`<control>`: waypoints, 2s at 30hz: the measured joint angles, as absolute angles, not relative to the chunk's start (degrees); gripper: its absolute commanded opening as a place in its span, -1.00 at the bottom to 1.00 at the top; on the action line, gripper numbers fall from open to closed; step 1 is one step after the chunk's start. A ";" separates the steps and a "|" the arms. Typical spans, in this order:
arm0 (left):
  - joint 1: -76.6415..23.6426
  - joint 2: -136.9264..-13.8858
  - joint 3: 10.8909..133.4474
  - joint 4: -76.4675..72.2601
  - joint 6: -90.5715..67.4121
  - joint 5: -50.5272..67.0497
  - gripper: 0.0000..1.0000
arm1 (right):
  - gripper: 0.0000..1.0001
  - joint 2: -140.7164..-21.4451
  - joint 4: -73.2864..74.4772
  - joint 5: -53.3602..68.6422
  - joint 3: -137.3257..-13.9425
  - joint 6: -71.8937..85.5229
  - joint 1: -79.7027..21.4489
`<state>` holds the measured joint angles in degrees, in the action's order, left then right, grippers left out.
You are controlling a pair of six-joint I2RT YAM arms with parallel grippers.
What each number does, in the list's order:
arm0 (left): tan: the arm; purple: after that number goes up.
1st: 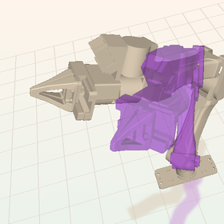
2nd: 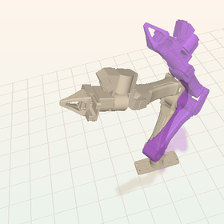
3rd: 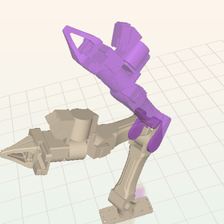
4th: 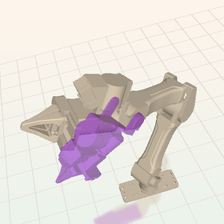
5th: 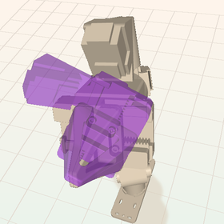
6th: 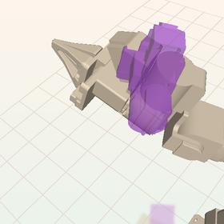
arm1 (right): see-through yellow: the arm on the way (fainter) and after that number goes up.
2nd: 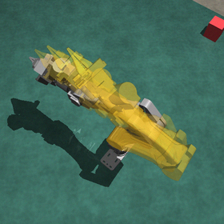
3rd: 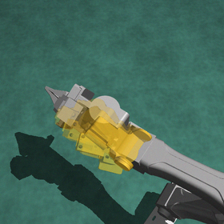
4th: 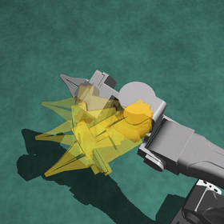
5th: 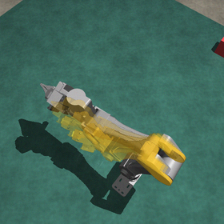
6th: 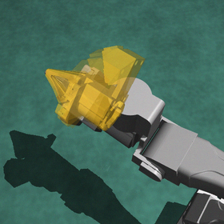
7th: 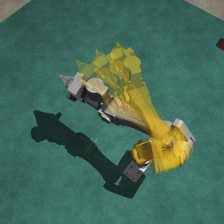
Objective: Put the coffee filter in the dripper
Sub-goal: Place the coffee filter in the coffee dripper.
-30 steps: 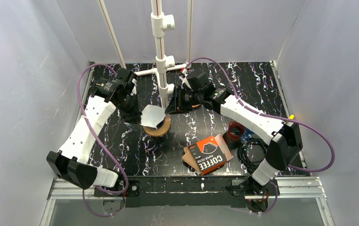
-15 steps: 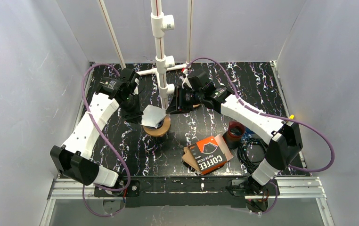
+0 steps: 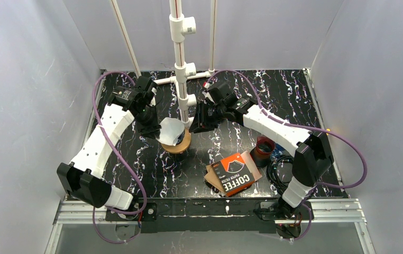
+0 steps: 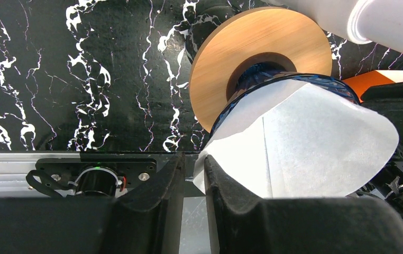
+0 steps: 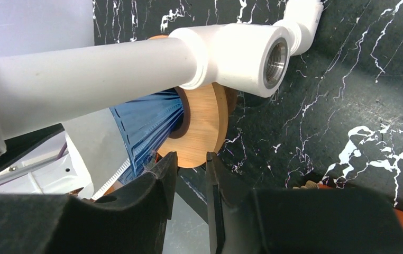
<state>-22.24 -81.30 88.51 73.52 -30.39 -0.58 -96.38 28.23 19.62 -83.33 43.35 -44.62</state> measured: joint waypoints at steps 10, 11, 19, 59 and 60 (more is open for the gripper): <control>-22.24 -81.30 88.51 73.49 -30.04 -0.32 -0.18 | -0.04 -96.38 28.42 20.67 -83.33 43.31 -44.53; -22.24 -81.30 88.53 73.52 -29.98 -0.01 -0.12 | 0.02 -96.38 28.29 20.97 -83.33 43.33 -44.49; -22.24 -80.88 89.60 73.47 -30.00 1.56 0.21 | 0.63 -94.98 26.33 23.27 -81.97 43.53 -43.40; -22.24 -79.83 85.62 69.10 -32.51 8.95 0.95 | 0.49 -92.53 16.34 29.39 -79.68 45.08 -43.97; -22.24 -79.83 85.62 69.71 -32.40 8.12 0.95 | 0.47 -92.66 16.36 29.39 -79.68 45.10 -43.97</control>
<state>-22.24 -79.83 85.62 69.71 -32.40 8.12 -92.66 16.36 29.39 -79.68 45.10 -43.97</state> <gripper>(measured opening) 0.981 0.754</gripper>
